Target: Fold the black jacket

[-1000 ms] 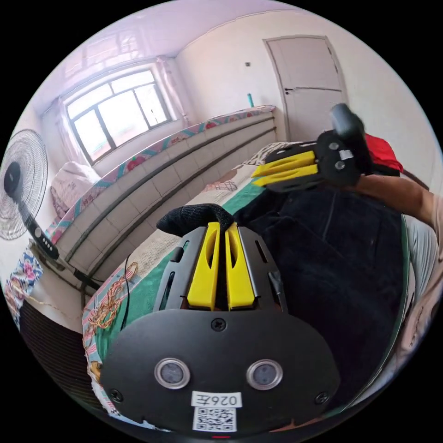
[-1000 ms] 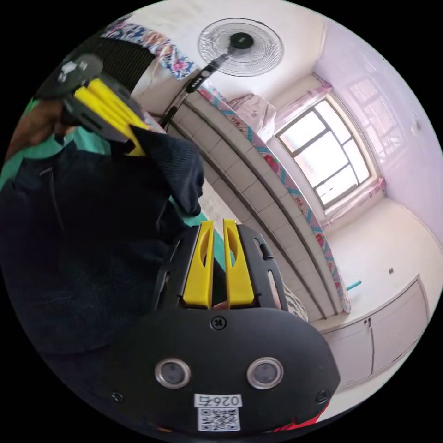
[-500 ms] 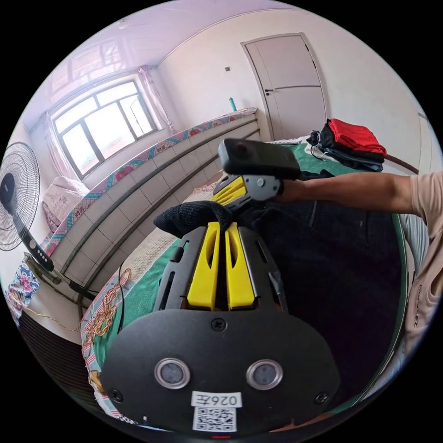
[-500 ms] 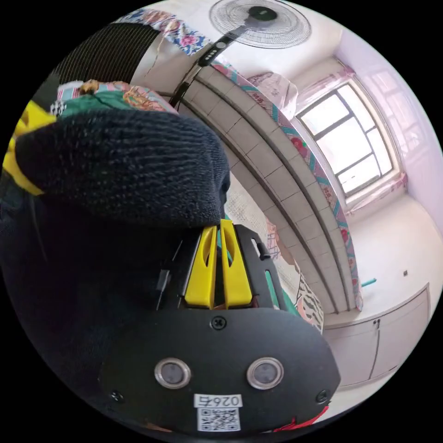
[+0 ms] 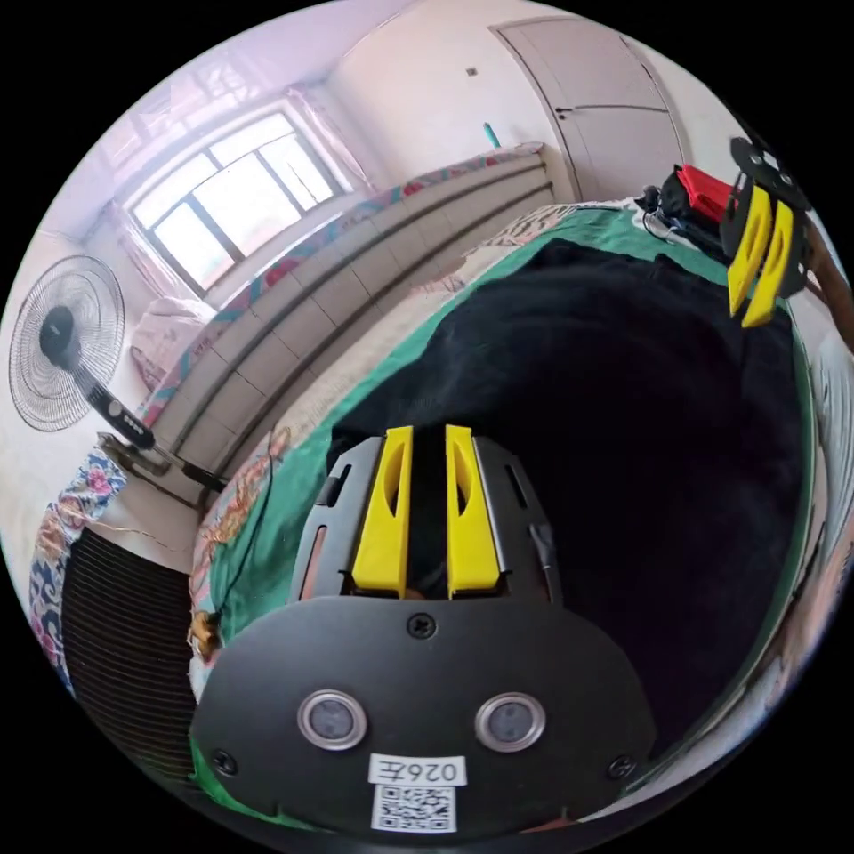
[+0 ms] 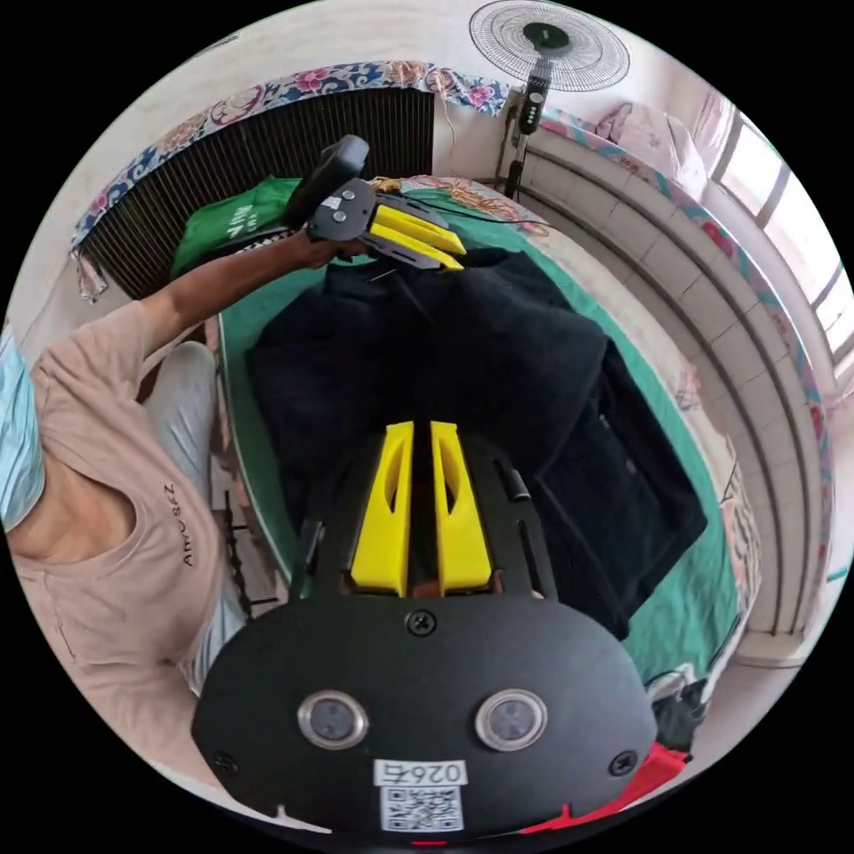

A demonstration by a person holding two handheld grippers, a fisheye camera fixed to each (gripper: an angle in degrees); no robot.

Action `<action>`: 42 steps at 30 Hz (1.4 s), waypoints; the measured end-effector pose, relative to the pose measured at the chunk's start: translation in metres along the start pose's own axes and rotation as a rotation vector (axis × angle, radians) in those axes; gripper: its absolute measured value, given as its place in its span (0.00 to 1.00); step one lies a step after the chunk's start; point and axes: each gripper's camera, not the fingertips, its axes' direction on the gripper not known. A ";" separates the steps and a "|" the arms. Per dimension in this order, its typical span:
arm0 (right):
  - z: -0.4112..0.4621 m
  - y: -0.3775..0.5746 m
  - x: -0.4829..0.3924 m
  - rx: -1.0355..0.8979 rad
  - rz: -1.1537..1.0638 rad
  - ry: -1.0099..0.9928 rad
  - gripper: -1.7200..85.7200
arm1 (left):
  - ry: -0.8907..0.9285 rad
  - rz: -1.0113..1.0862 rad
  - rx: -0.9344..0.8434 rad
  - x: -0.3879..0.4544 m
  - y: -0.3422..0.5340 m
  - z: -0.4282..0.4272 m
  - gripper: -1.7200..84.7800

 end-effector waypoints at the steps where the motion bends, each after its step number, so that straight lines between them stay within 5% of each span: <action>1: -0.007 0.009 0.000 0.010 0.021 -0.004 0.04 | 0.052 -0.083 0.011 -0.016 0.015 -0.008 0.07; 7: -0.034 0.094 0.053 0.033 0.342 0.104 0.11 | 0.633 -0.565 0.243 -0.075 0.095 -0.041 0.01; 10: -0.031 0.136 0.092 0.069 0.466 0.022 0.16 | 0.728 -0.653 0.273 -0.052 0.108 -0.039 0.02; 20: -0.049 0.185 0.195 0.189 0.587 -0.388 0.06 | 0.874 -0.617 0.017 0.013 0.101 0.038 0.13; 25: -0.119 0.215 0.214 0.384 0.551 -0.551 0.04 | 0.747 -0.514 0.143 -0.002 0.093 -0.002 0.19; 29: -0.126 0.261 0.229 0.600 0.635 -0.897 0.03 | 0.891 -0.527 0.154 -0.020 0.088 -0.012 0.19; 33: -0.055 0.285 0.228 0.398 0.797 -1.155 0.03 | 0.810 -0.662 0.159 -0.058 0.113 -0.018 0.12; 37: -0.043 0.296 0.231 0.269 0.829 -1.044 0.03 | 0.690 -0.750 0.241 -0.084 0.129 -0.048 0.09; 42: -0.083 0.304 0.205 0.306 0.789 -0.758 0.02 | 0.693 -0.560 0.277 -0.066 0.092 -0.071 0.07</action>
